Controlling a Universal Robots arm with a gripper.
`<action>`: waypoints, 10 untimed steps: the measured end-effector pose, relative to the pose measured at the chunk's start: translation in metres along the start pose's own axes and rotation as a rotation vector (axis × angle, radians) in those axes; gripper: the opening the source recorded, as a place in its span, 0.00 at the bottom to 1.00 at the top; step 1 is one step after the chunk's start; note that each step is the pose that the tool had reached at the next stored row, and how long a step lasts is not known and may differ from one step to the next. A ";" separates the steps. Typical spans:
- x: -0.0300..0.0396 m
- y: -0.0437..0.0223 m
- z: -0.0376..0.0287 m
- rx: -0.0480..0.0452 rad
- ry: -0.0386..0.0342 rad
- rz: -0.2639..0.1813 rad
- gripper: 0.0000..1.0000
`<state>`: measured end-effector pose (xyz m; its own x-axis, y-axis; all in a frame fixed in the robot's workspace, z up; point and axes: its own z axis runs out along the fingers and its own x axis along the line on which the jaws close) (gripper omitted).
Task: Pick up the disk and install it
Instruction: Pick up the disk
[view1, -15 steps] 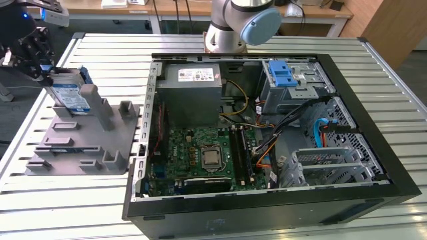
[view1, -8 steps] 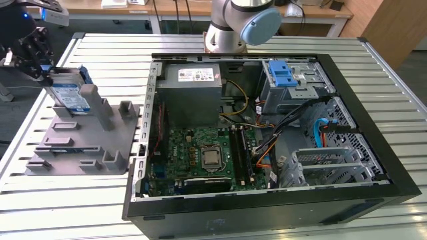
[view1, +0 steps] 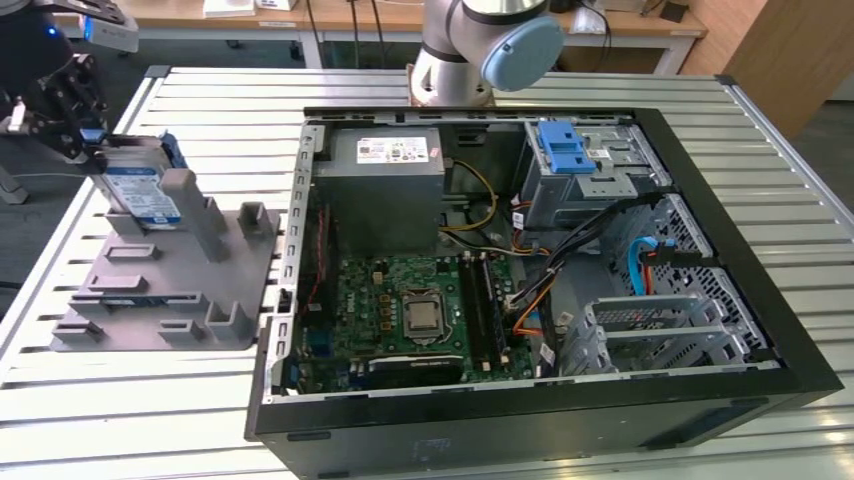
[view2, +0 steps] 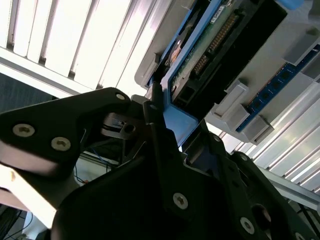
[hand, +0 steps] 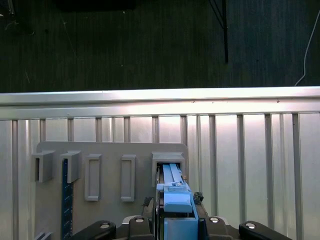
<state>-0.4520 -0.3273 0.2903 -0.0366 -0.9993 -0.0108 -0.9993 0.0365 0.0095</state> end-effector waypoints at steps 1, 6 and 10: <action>0.0000 0.0000 0.0000 0.0000 0.0000 0.000 0.38; 0.0000 0.0000 0.0000 -0.0001 0.0001 0.000 0.43; 0.0000 0.0000 -0.0014 -0.0001 0.0001 0.000 0.36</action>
<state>-0.4520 -0.3273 0.2916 -0.0365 -0.9993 -0.0107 -0.9993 0.0364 0.0096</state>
